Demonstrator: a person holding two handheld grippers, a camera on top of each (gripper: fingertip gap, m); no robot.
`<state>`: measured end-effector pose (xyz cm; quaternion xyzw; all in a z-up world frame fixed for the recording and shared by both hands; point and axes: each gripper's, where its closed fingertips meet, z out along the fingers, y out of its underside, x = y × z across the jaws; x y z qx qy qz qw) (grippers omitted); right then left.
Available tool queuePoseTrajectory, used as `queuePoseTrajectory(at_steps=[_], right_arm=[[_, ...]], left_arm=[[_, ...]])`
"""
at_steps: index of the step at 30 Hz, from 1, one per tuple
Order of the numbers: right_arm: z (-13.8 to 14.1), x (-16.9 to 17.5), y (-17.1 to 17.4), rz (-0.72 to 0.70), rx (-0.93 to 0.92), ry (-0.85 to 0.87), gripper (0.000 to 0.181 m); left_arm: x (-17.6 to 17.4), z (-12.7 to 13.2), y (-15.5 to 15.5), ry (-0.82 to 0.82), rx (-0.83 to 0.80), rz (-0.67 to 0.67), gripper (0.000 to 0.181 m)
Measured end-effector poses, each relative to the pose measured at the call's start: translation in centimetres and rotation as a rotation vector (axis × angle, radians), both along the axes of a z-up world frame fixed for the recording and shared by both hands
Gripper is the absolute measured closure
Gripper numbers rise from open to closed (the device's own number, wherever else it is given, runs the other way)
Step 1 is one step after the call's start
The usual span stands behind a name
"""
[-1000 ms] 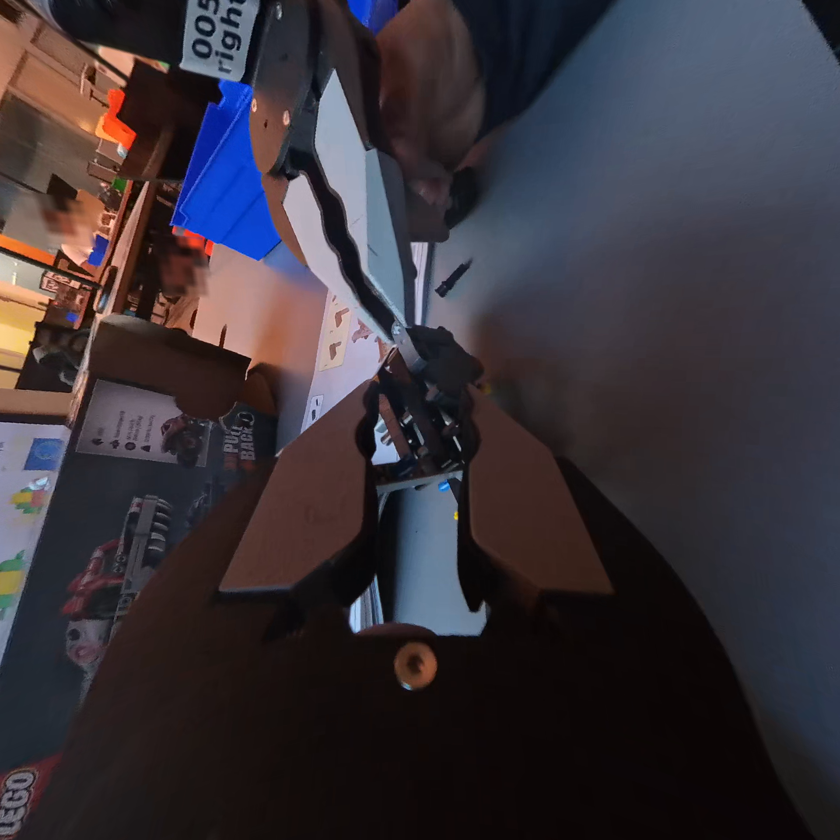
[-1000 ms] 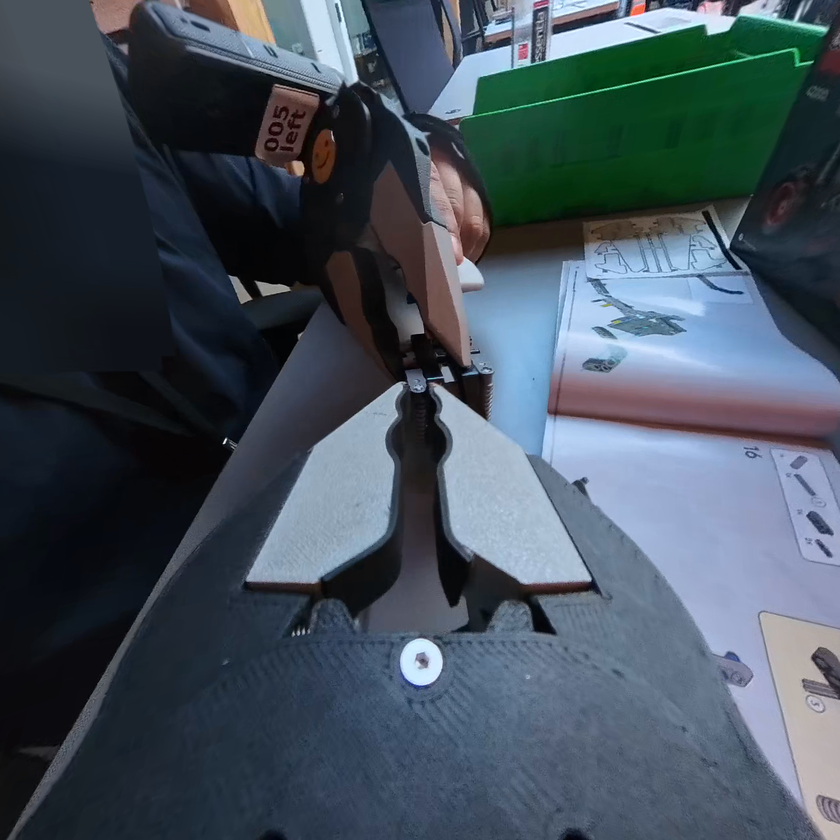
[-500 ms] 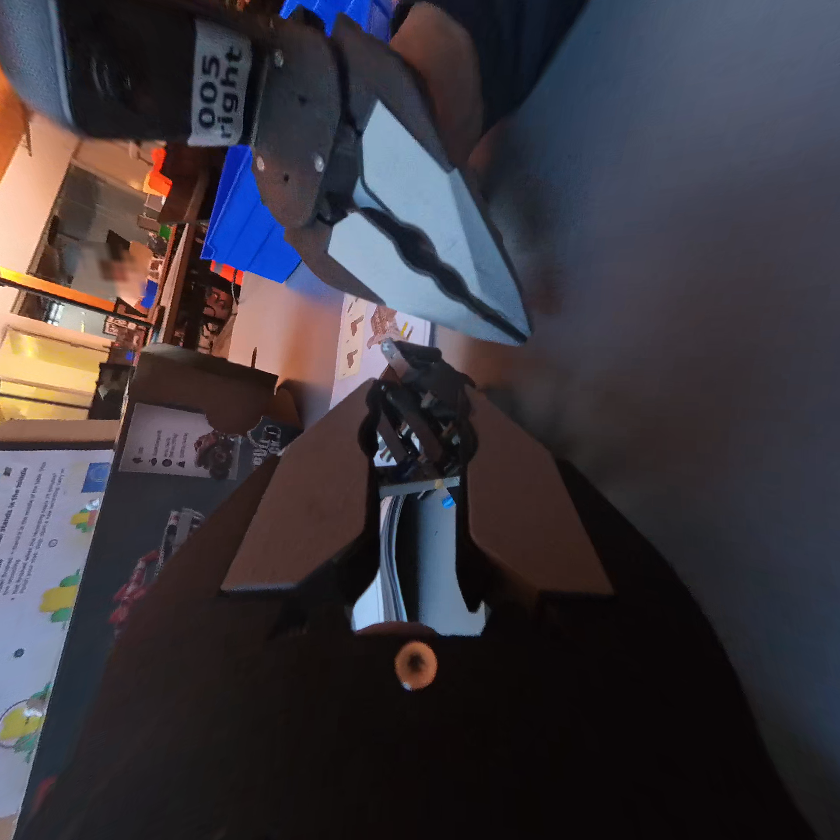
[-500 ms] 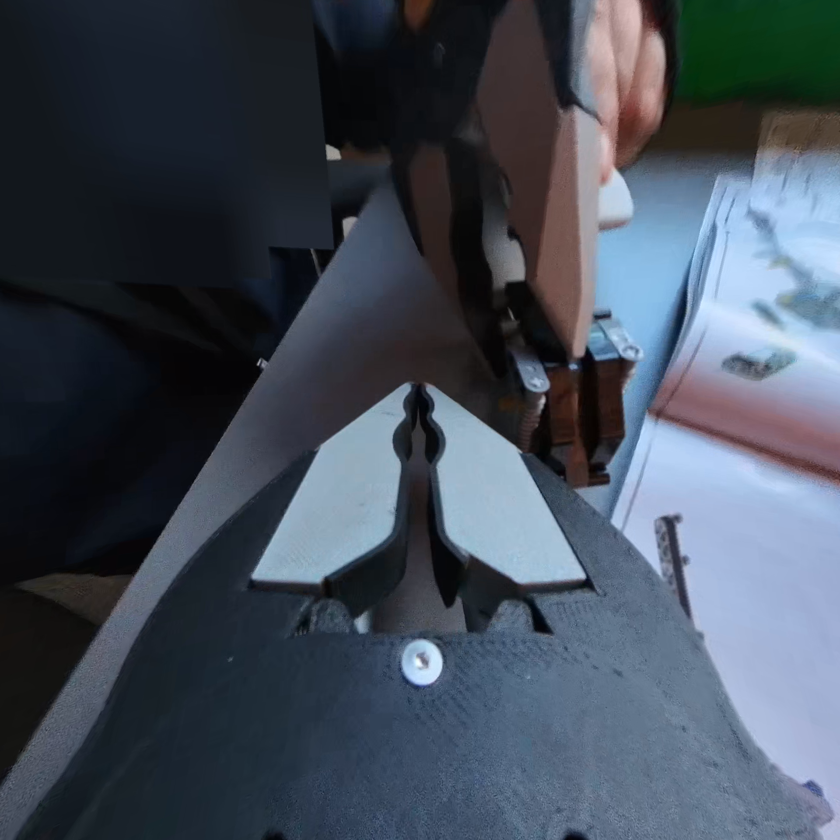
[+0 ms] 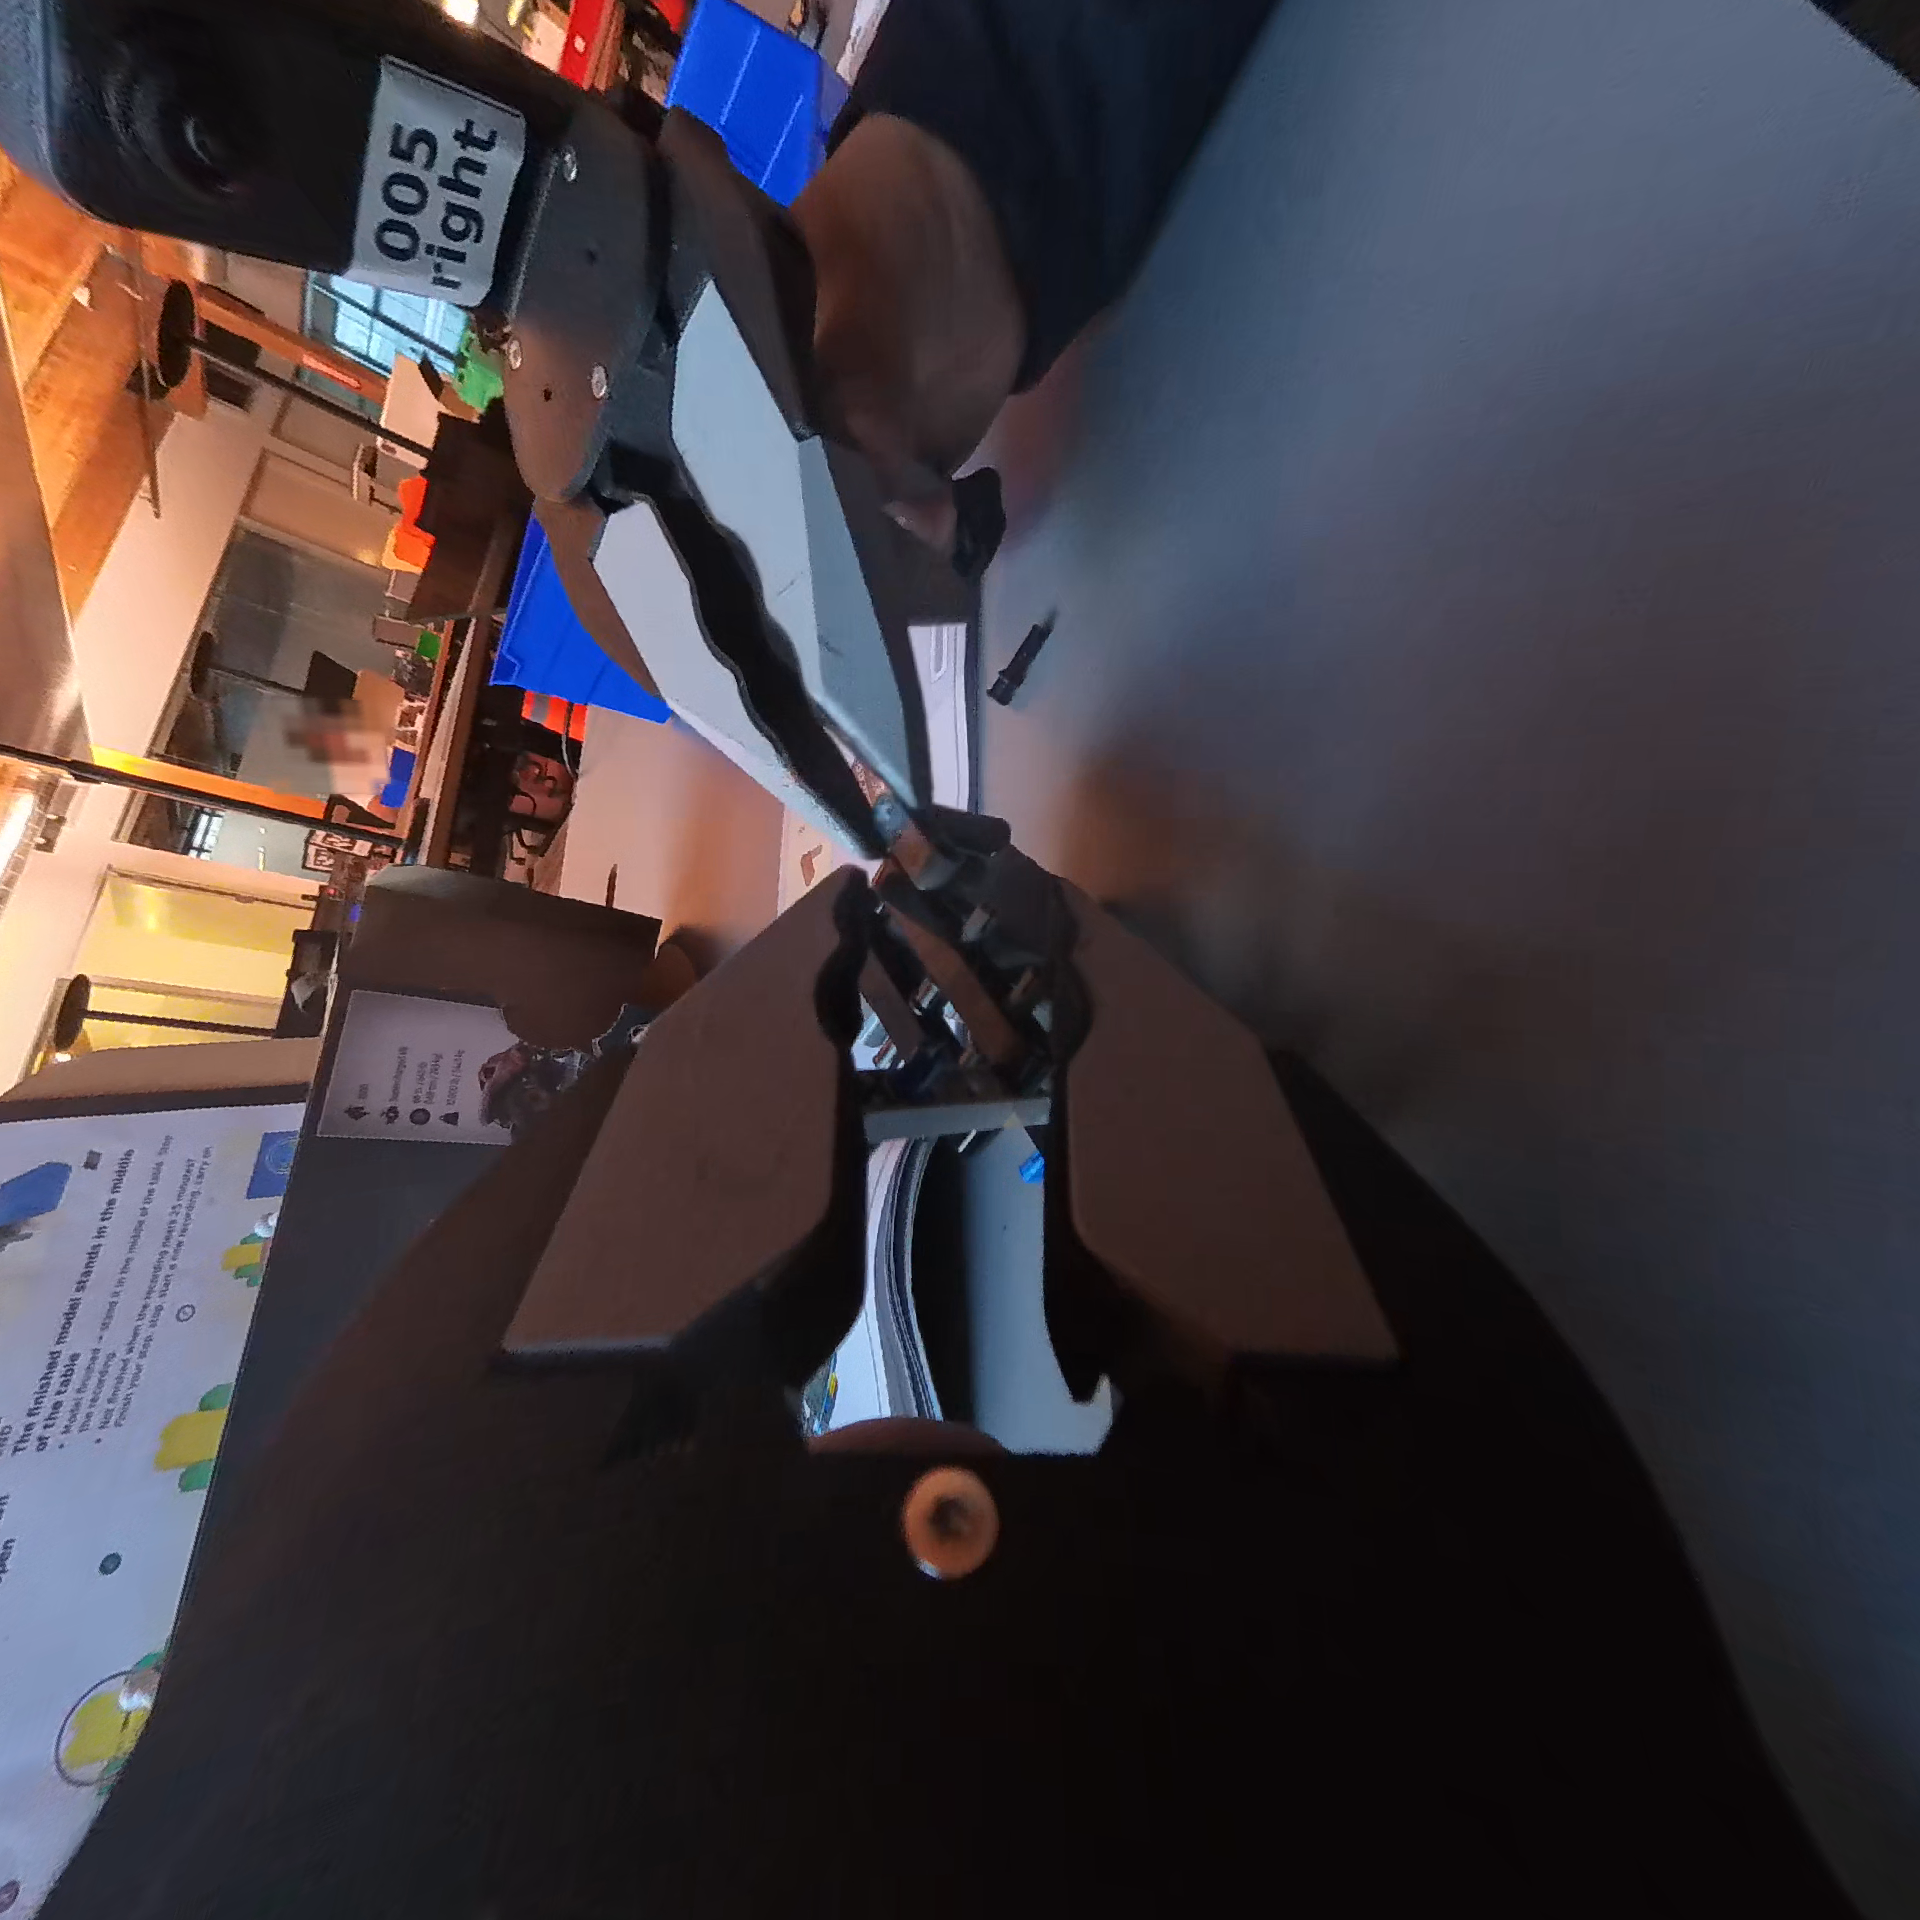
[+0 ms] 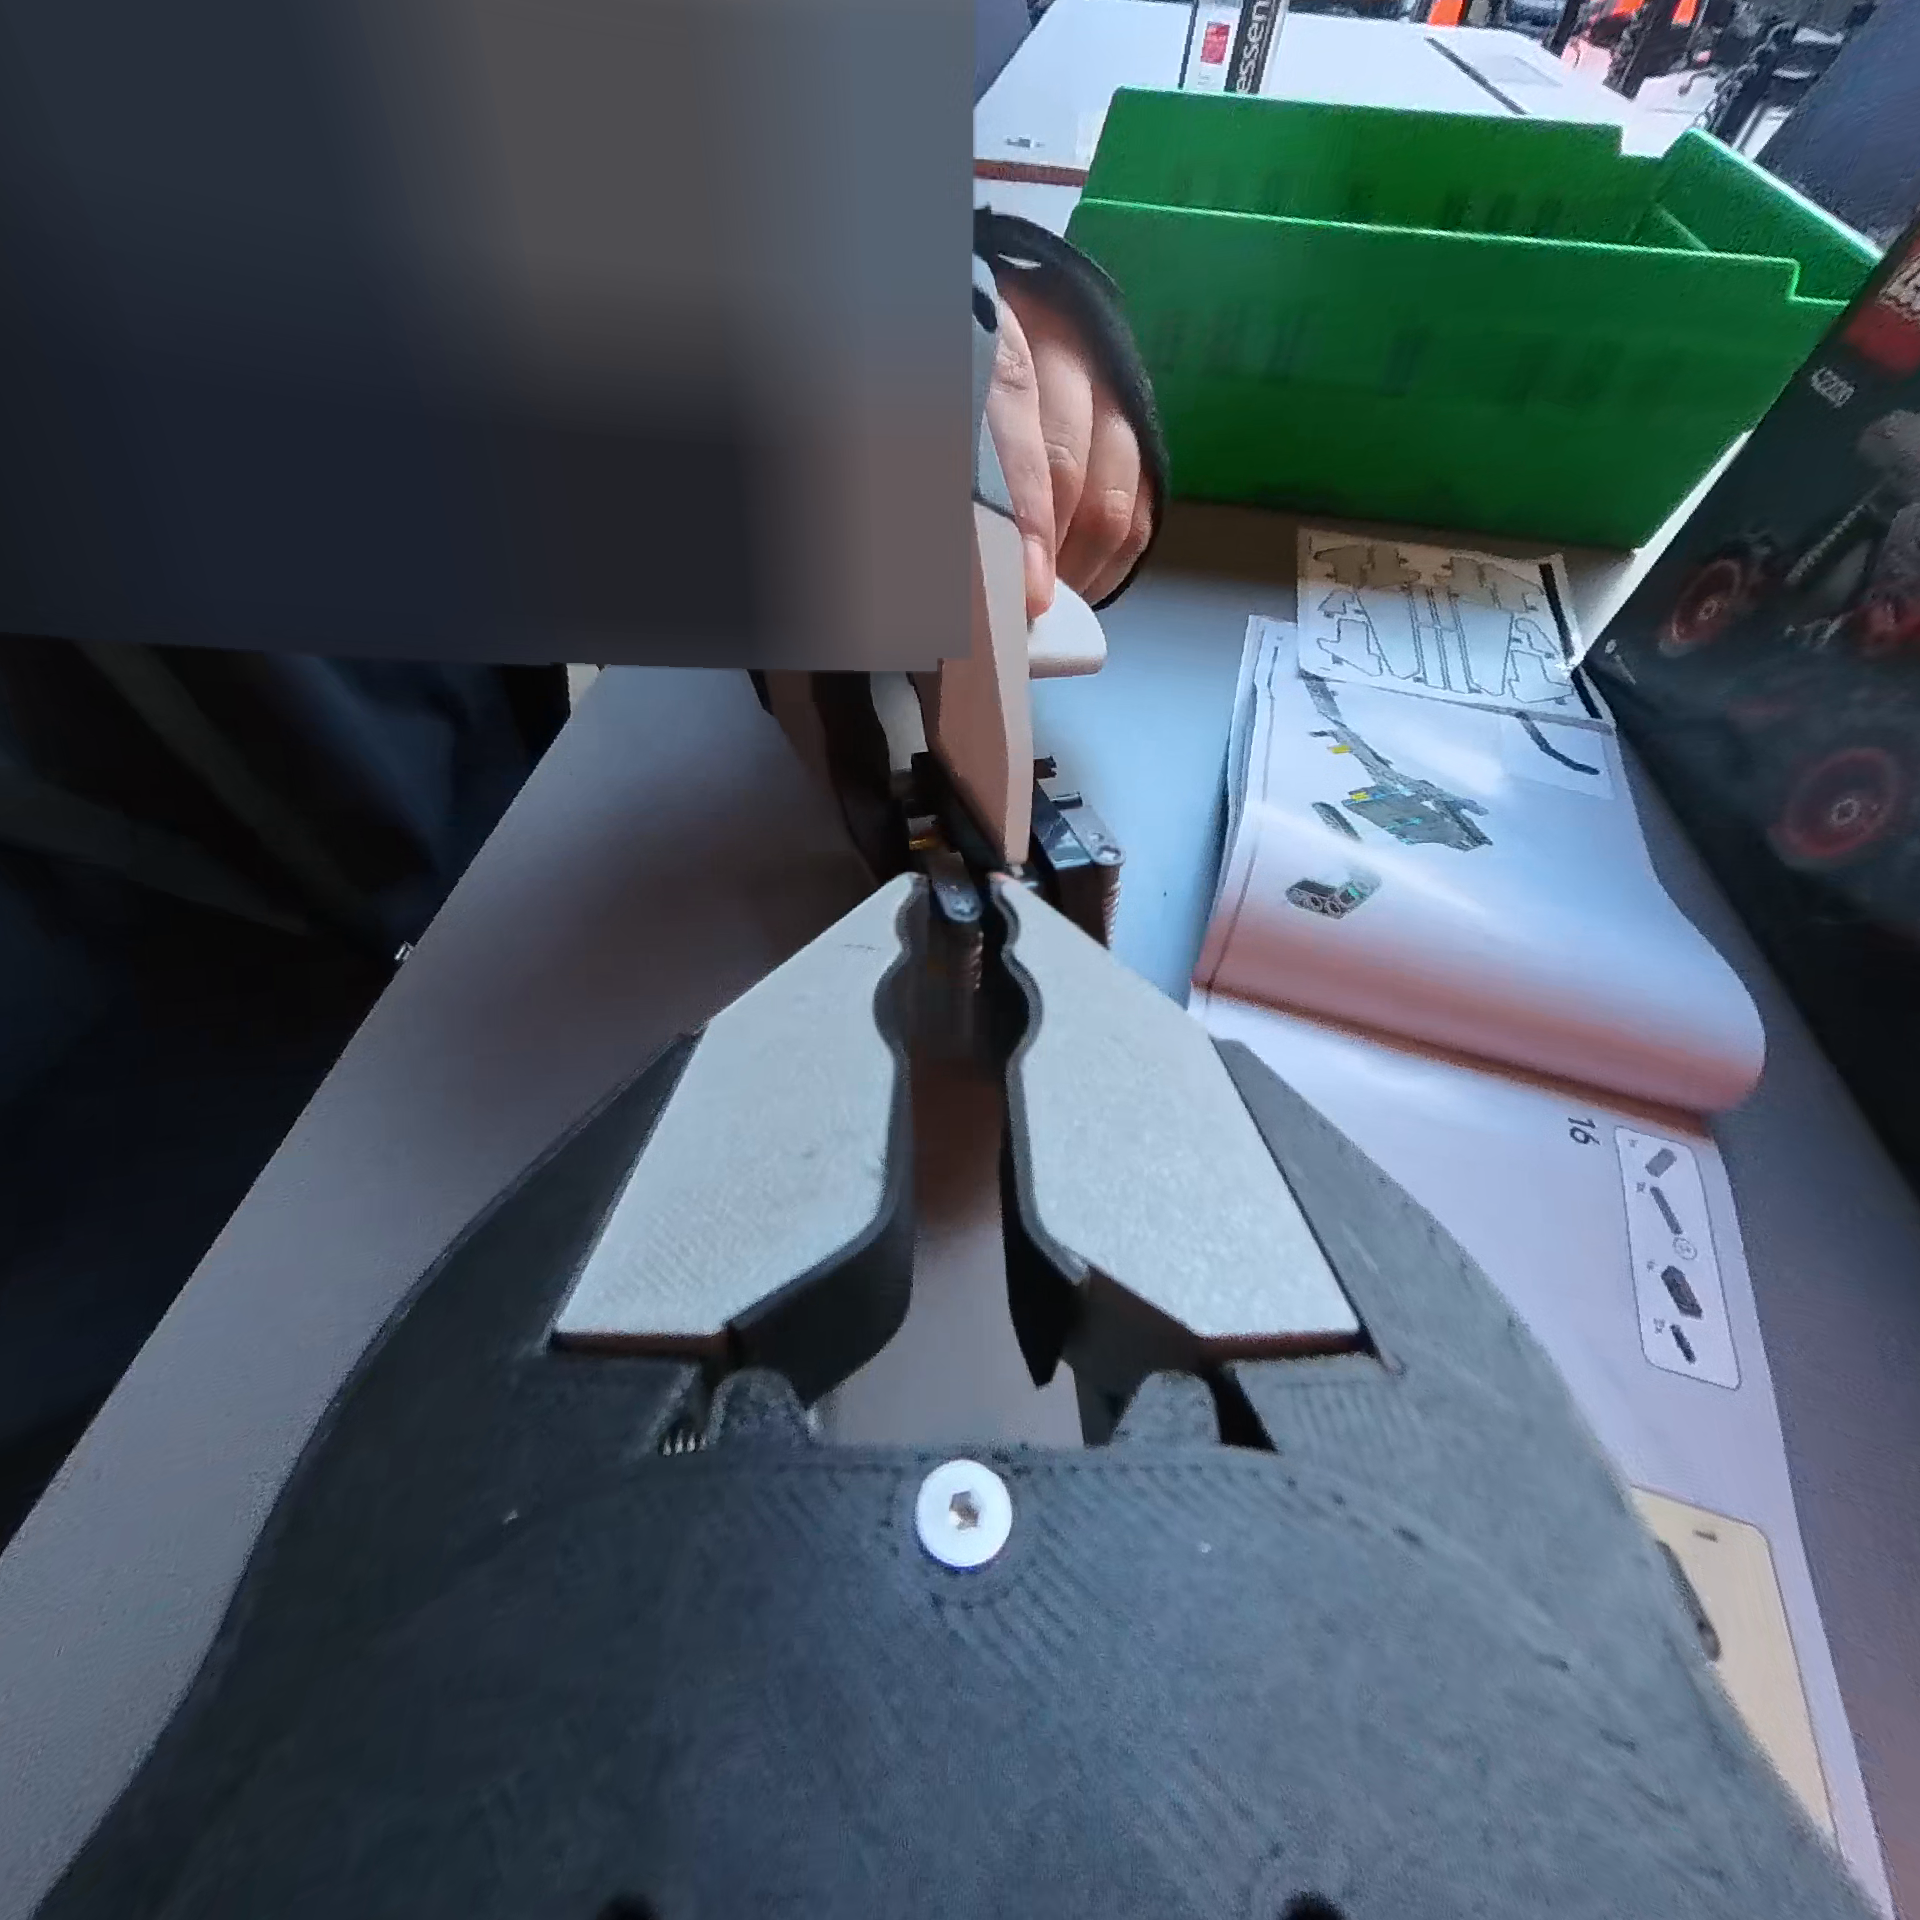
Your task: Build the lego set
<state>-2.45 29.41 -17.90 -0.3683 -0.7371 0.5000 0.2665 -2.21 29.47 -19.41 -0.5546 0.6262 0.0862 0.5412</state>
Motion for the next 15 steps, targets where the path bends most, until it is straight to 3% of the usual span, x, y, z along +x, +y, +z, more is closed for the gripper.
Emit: queuePoseTrajectory(at_steps=[7,9,15], right_arm=[[-0.1,0.53,-0.49,0.081,-0.01,-0.001,0.168],[-0.18,0.27,-0.24,0.063,0.0,0.0,0.176],[-0.2,0.28,-0.14,0.06,0.0,-0.003,0.176]], left_arm=[[0.1,-0.14,-0.2,0.024,0.008,-0.011,0.149],[0.07,-0.15,-0.23,0.022,0.008,-0.016,0.149],[-0.1,-0.16,-0.03,0.022,0.005,0.003,0.148]])
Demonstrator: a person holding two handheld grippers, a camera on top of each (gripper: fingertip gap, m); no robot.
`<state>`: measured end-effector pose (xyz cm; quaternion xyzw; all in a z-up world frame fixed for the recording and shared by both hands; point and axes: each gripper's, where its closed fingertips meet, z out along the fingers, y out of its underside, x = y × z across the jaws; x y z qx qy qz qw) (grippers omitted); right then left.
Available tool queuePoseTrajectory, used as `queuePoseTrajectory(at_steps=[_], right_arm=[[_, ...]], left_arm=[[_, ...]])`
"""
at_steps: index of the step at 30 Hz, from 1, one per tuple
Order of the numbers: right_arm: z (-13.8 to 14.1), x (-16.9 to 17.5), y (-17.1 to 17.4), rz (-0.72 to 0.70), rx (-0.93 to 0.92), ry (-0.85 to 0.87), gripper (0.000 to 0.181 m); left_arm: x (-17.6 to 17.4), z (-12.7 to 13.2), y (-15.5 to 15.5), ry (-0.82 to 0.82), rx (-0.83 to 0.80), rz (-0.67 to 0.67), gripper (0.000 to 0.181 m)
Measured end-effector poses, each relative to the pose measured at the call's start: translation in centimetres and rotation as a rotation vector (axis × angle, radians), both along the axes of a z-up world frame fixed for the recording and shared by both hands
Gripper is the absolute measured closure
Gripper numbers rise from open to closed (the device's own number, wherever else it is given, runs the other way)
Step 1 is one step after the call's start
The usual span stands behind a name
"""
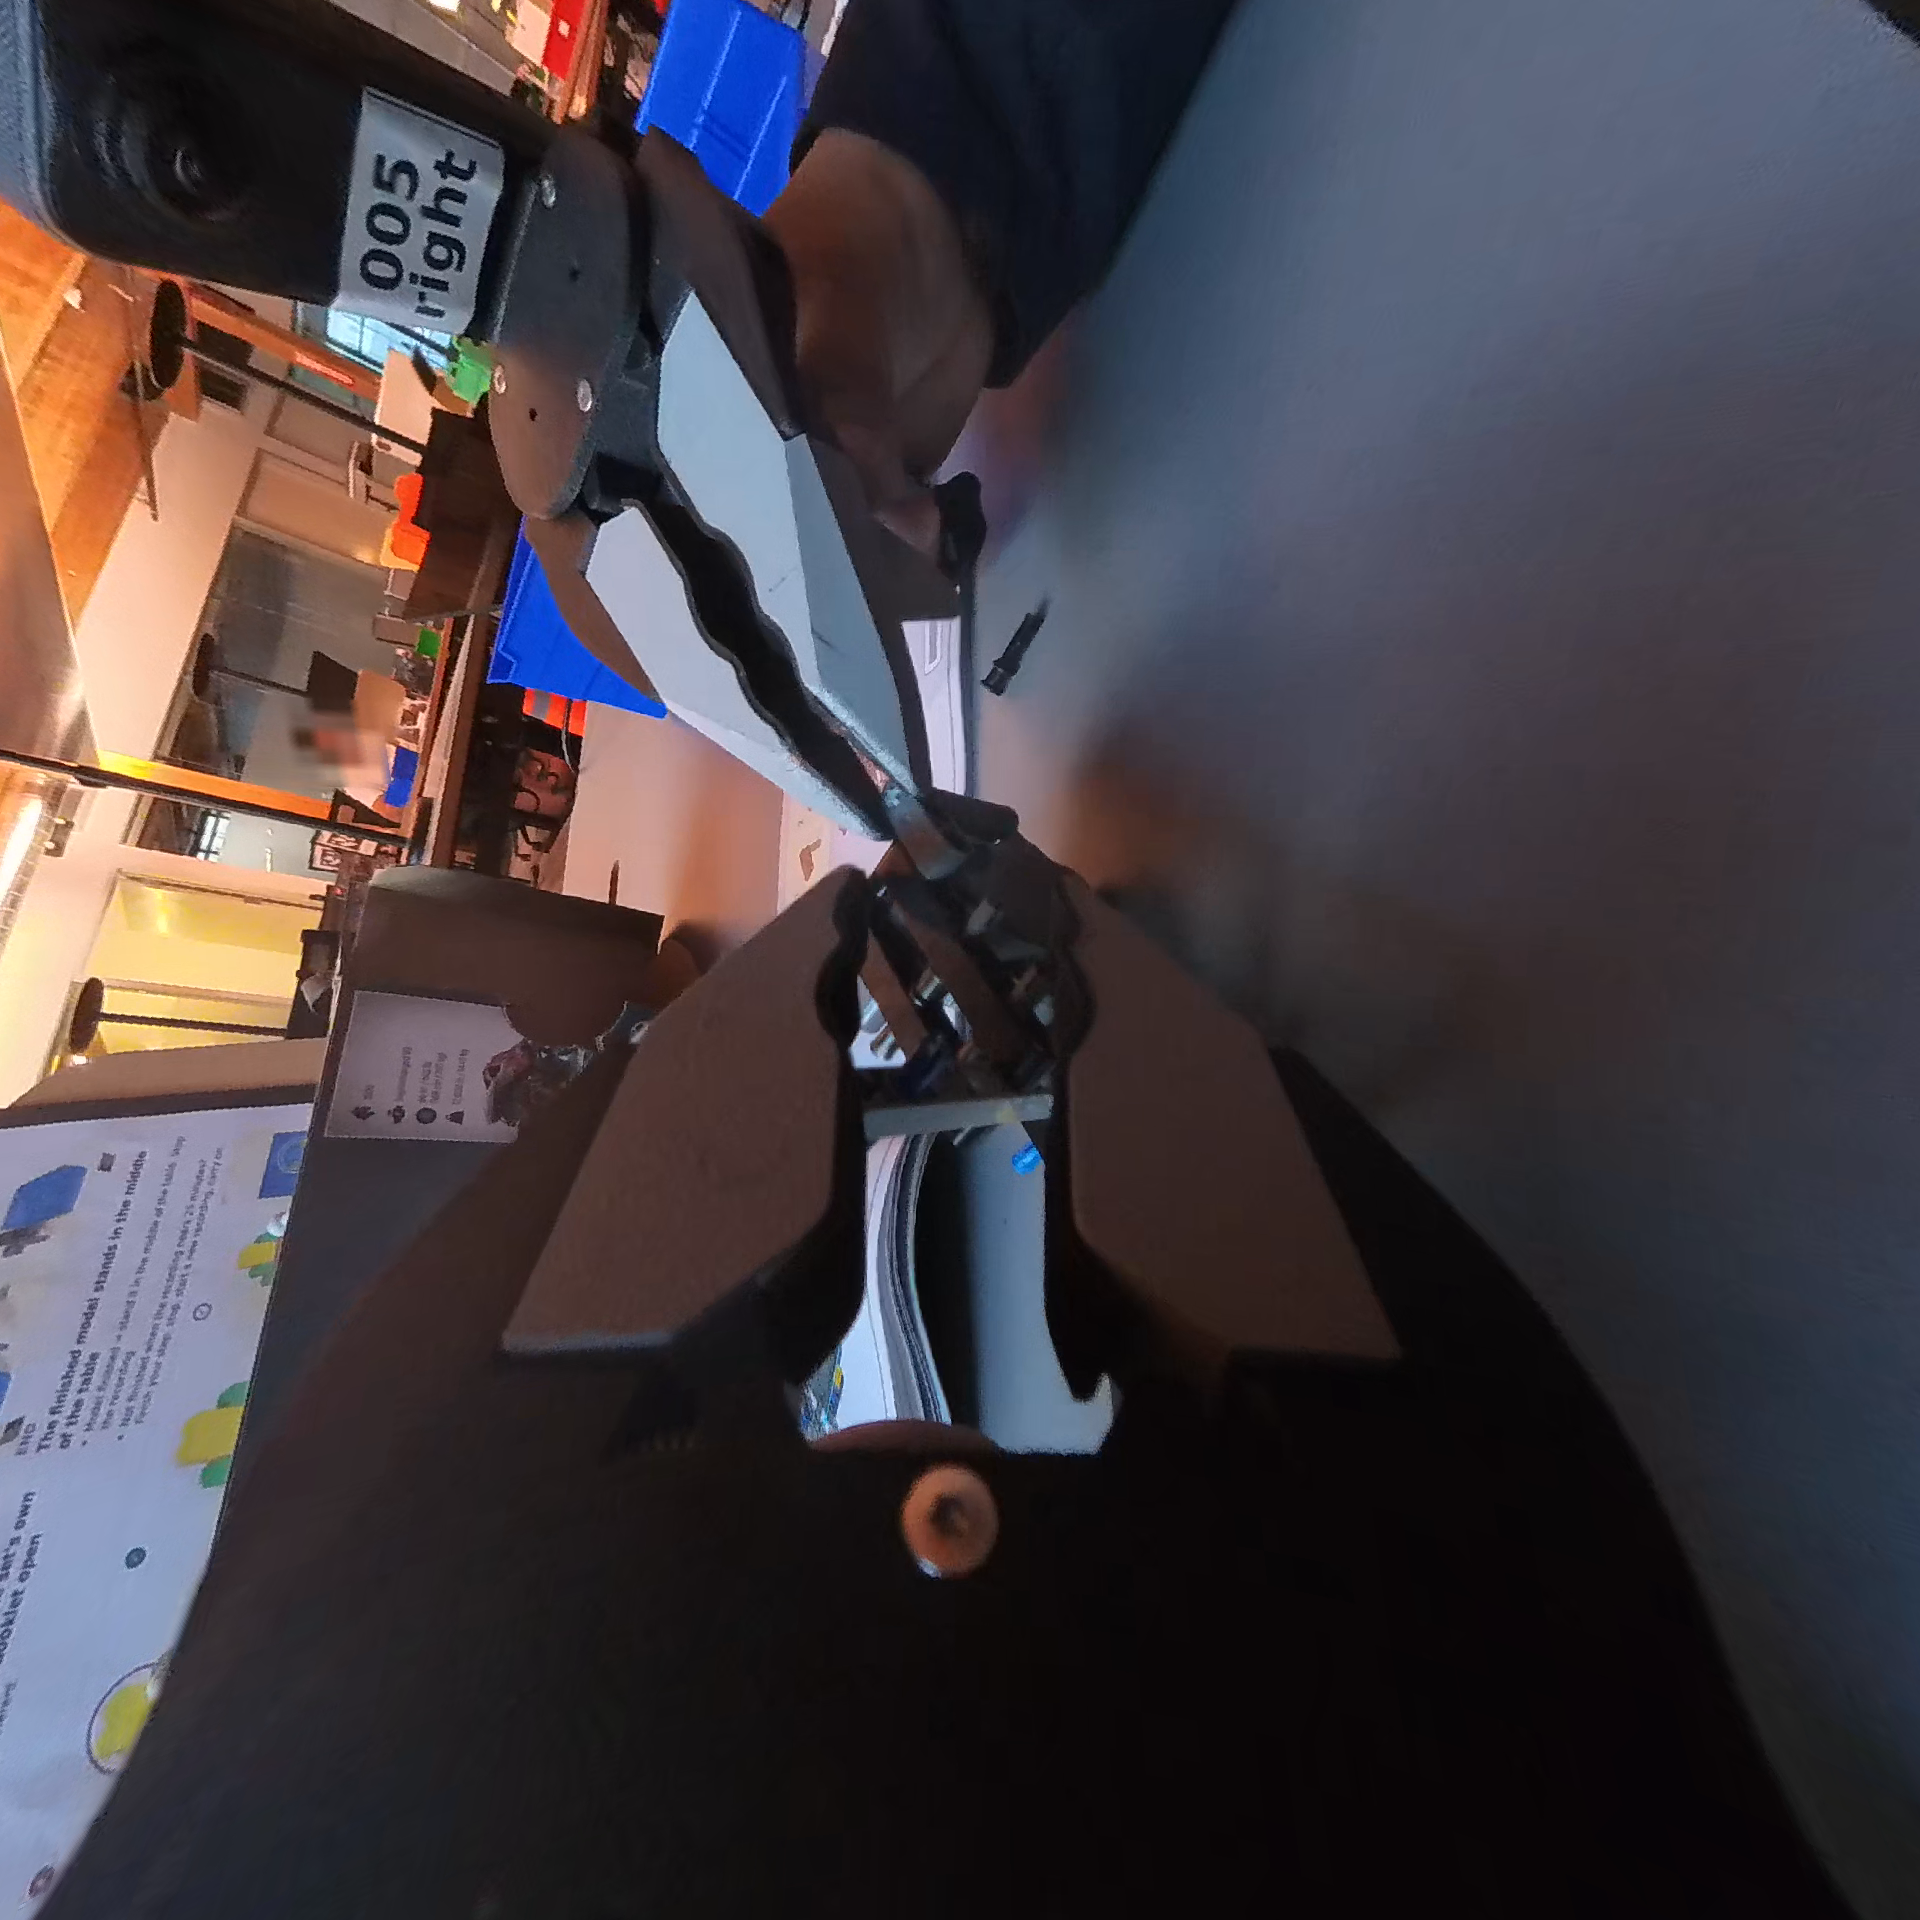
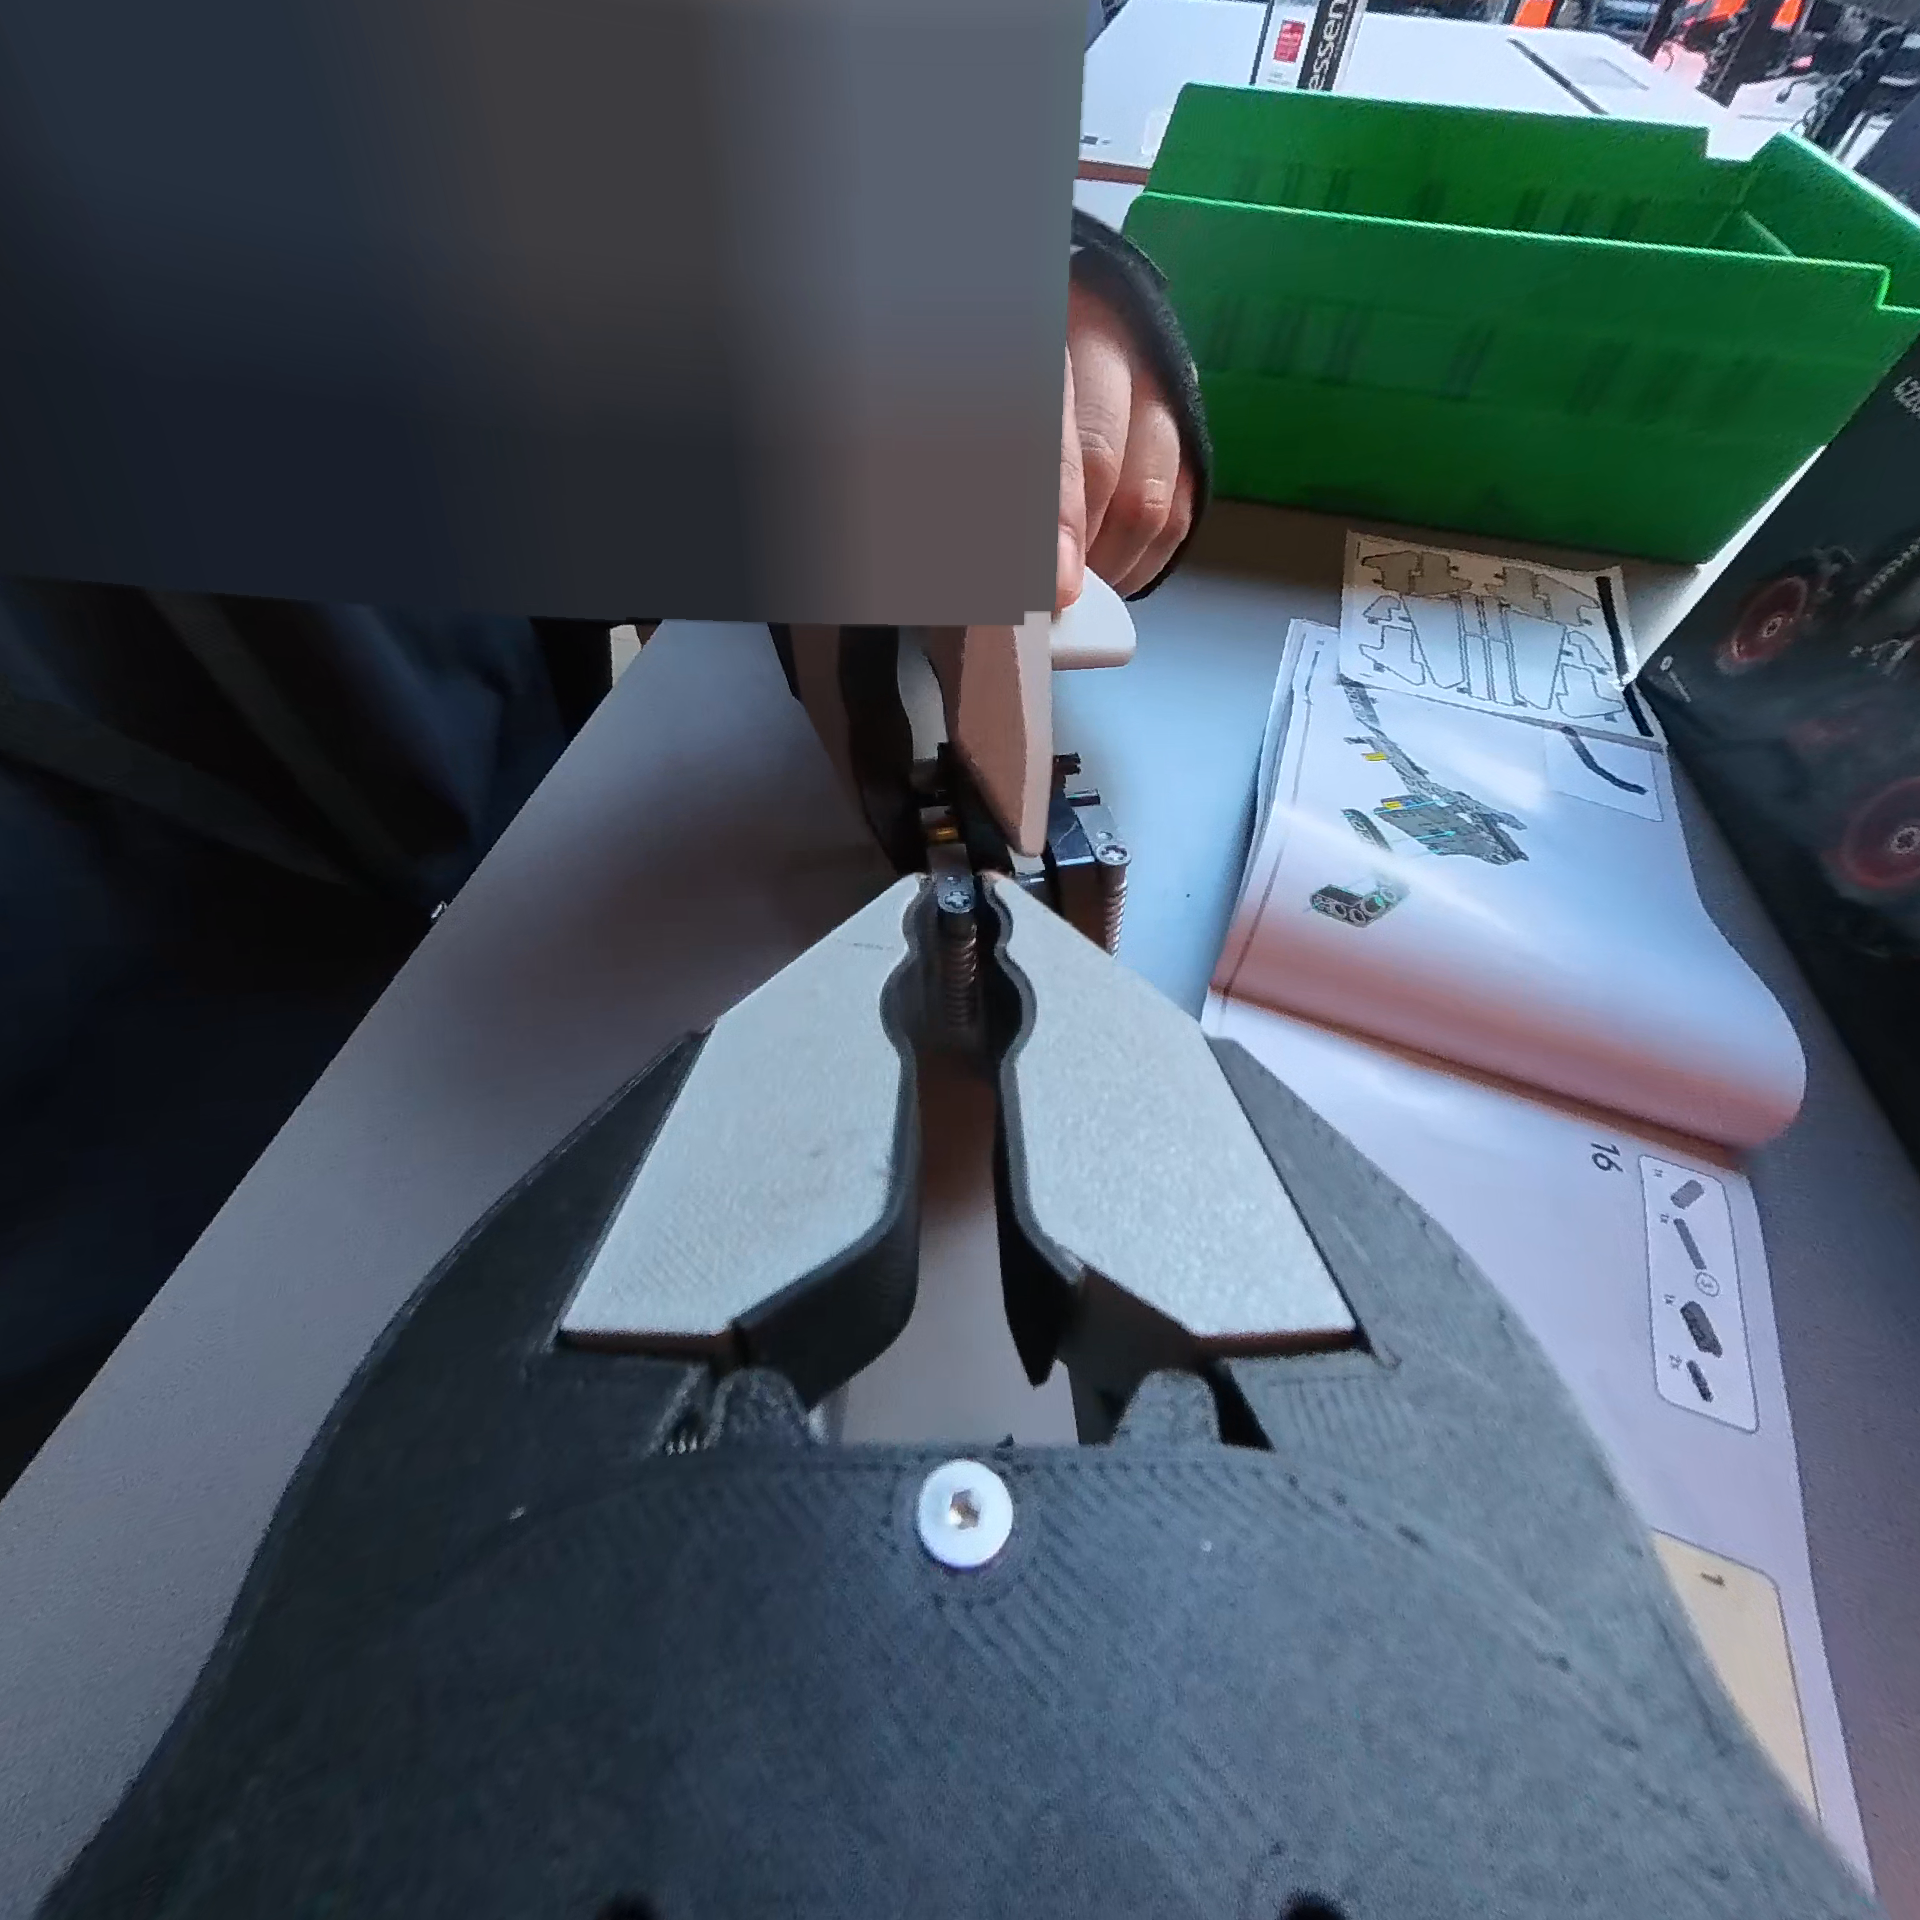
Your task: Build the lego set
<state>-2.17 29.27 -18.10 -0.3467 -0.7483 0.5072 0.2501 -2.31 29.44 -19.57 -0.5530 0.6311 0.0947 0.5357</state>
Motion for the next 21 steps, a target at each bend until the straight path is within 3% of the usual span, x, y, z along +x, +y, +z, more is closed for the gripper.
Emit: queuePoseTrajectory(at_steps=[6,10,15,21], right_arm=[[-0.1,0.0,0.2,-0.005,-0.011,-0.001,0.177],[-0.5,0.1,-0.4,0.01,0.013,-0.006,0.177],[-0.5,-0.2,0.0,-0.017,0.019,-0.001,0.178],[-0.7,-0.4,0.5,-0.046,0.034,0.001,0.178]], left_arm=[[0.0,0.2,0.1,-0.054,-0.029,0.008,0.147],[0.5,0.5,-0.4,-0.161,-0.152,-0.009,0.164],[0.2,0.5,0.0,-0.166,-0.143,0.016,0.164],[-0.4,-0.1,0.8,-0.148,-0.209,0.151,0.163]])
